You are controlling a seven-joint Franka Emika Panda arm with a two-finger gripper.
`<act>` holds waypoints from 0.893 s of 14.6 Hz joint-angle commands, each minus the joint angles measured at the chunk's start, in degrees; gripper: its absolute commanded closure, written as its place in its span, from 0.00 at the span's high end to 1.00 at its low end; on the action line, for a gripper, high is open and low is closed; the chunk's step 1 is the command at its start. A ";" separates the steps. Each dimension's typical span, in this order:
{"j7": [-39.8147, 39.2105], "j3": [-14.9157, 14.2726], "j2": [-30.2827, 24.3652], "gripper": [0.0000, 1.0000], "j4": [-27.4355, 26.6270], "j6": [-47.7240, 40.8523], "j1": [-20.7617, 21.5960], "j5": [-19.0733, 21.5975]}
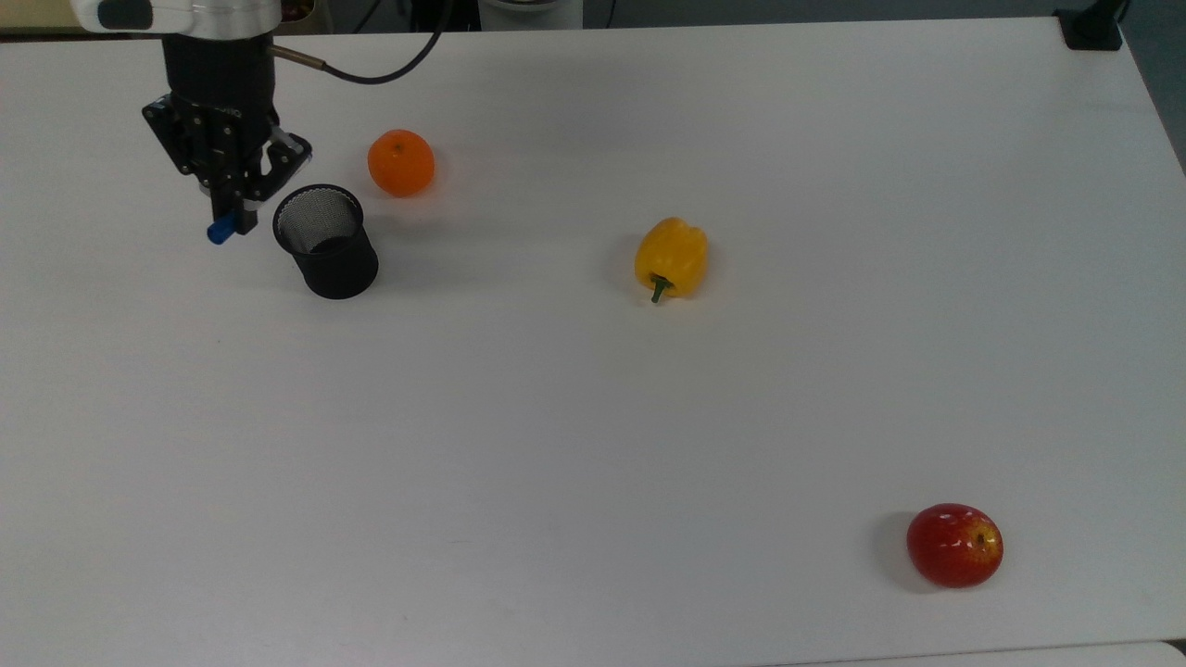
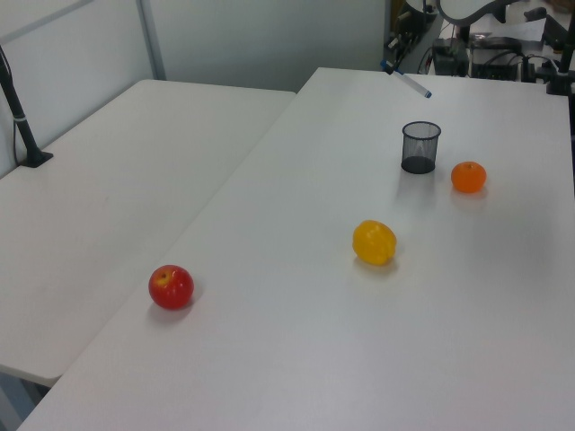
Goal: Place marker
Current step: 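Lift the marker and carry it over the black mesh pen cup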
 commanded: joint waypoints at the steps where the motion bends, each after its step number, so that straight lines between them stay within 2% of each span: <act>1: -0.89 -0.05 -0.25 0.14 -3.73 6.30 -1.11 -0.55; 4: -0.80 -0.14 0.54 0.14 -6.11 9.04 -1.12 -0.72; 8: -0.80 -0.14 3.08 0.14 -6.21 9.22 -1.03 -0.81; 13: -0.80 -0.05 3.44 0.15 -7.61 9.13 -0.76 -0.81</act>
